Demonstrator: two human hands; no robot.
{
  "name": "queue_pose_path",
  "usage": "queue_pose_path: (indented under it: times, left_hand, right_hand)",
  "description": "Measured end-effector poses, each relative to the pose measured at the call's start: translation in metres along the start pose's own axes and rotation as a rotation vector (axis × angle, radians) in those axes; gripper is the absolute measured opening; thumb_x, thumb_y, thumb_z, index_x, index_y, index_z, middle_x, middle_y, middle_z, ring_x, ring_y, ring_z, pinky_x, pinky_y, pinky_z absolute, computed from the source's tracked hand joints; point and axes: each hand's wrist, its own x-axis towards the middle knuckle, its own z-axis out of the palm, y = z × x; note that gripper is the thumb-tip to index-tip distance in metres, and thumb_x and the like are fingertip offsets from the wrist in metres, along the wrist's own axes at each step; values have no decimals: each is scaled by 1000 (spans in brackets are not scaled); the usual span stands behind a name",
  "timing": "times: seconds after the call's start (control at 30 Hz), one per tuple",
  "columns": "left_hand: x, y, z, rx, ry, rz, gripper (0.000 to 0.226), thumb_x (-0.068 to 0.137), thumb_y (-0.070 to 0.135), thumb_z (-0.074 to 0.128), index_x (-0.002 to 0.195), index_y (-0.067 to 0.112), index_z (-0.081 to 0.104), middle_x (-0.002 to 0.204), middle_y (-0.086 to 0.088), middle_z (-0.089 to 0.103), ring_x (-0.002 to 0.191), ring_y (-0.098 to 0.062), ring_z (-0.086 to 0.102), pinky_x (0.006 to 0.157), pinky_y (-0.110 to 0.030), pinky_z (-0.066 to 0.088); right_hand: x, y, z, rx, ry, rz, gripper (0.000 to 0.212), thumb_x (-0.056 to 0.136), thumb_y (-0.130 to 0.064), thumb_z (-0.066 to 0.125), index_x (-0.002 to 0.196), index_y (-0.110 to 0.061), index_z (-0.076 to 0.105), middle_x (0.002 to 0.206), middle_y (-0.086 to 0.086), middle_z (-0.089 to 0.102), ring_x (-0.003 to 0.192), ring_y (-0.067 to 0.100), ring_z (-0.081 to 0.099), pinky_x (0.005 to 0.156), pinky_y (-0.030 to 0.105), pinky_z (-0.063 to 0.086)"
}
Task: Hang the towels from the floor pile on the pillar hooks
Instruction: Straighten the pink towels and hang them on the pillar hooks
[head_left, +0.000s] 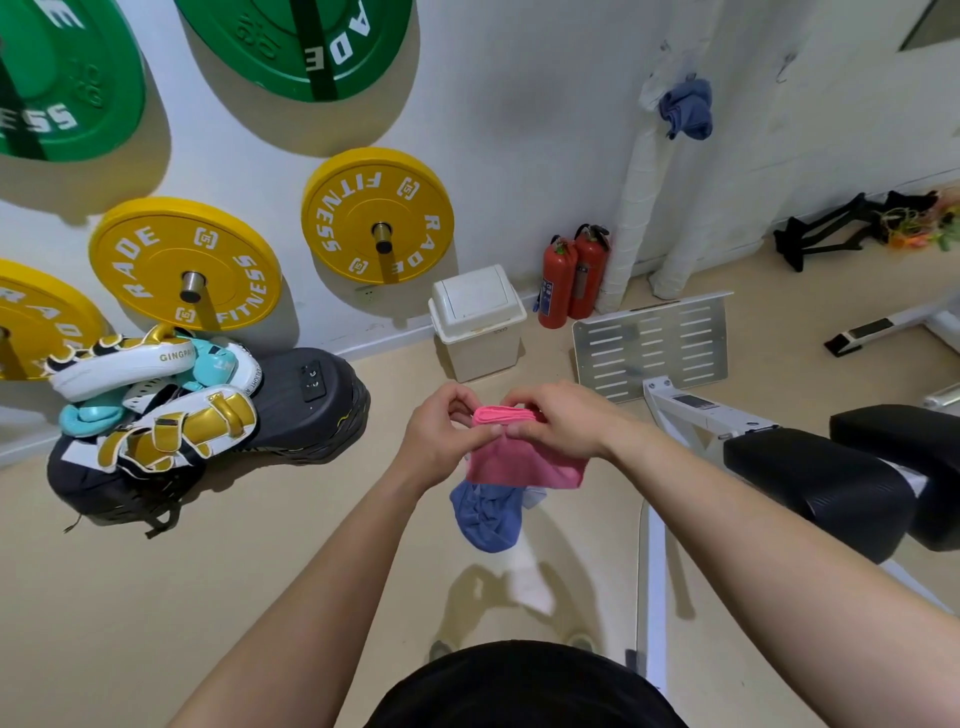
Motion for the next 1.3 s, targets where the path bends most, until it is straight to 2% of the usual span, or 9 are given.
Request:
queue_pose_path:
  times: [0.17, 0.3, 0.37, 0.5, 0.6, 0.8, 0.93, 1.13, 1.3]
  left_hand:
    - [-4, -2, 17, 38, -164, -142, 71, 55, 48, 86, 117, 27, 58, 105, 9, 67, 96, -9, 64, 76, -22, 54]
    - [6, 2, 27, -53, -118, -148, 26, 72, 31, 85, 88, 18, 69, 77, 10, 66, 72, -10, 62, 64, -20, 50]
    - [15, 12, 33, -164, -23, -168, 16, 80, 19, 82, 90, 15, 70, 77, 6, 67, 73, -11, 63, 66, -24, 52]
    - [45, 40, 65, -330, 113, -252, 22, 90, 20, 72, 108, 12, 62, 104, -10, 69, 92, -22, 68, 76, -38, 59]
    - [68, 59, 100, -195, 219, -198, 28, 94, 34, 66, 114, 18, 56, 110, -4, 65, 104, -23, 65, 88, -44, 56]
    - [104, 96, 152, 71, 292, 37, 16, 103, 34, 50, 108, 19, 45, 93, -4, 64, 85, -25, 64, 69, -41, 53]
    - [137, 99, 159, 252, 246, 144, 22, 103, 31, 48, 113, 12, 47, 89, -11, 65, 80, -33, 62, 67, -44, 50]
    - [231, 110, 152, 220, 239, -91, 38, 102, 46, 45, 116, 10, 47, 108, -13, 65, 94, -32, 60, 75, -37, 44]
    - [318, 154, 147, 146, 235, -70, 32, 105, 45, 36, 102, 15, 48, 101, -6, 58, 91, -23, 54, 75, -32, 35]
  right_hand:
    - [-4, 6, -18, 103, 29, 38, 19, 94, -44, 50, 103, -30, 59, 97, -4, 68, 88, 19, 61, 82, 43, 51]
    - [-12, 29, -36, 121, 174, 139, 14, 101, -35, 46, 99, -23, 51, 100, 4, 66, 95, 29, 62, 78, 40, 46]
    - [-18, 44, -40, 109, 245, 212, 16, 103, -32, 44, 105, -17, 50, 109, 14, 67, 100, 35, 61, 73, 37, 40]
    - [-25, 67, -38, 213, 342, 342, 18, 105, -28, 41, 111, -12, 46, 117, 24, 63, 106, 40, 59, 72, 34, 33]
    - [-27, 83, -50, 285, 415, 409, 31, 102, -29, 40, 124, -6, 44, 119, 24, 63, 108, 41, 60, 75, 36, 39]
    - [-16, 118, -87, 276, 551, 557, 59, 96, -65, 33, 113, -10, 46, 118, 21, 64, 106, 41, 62, 84, 47, 49]
    - [8, 143, -108, 231, 595, 607, 49, 102, -53, 32, 115, -9, 49, 117, 22, 64, 108, 42, 59, 84, 46, 45]
    - [73, 177, -145, 251, 643, 556, 43, 104, -49, 31, 112, -11, 49, 108, 19, 65, 101, 40, 61, 77, 43, 44]
    - [126, 212, -212, 264, 723, 590, 42, 104, -48, 32, 111, -11, 49, 108, 18, 65, 99, 39, 61, 77, 44, 47]
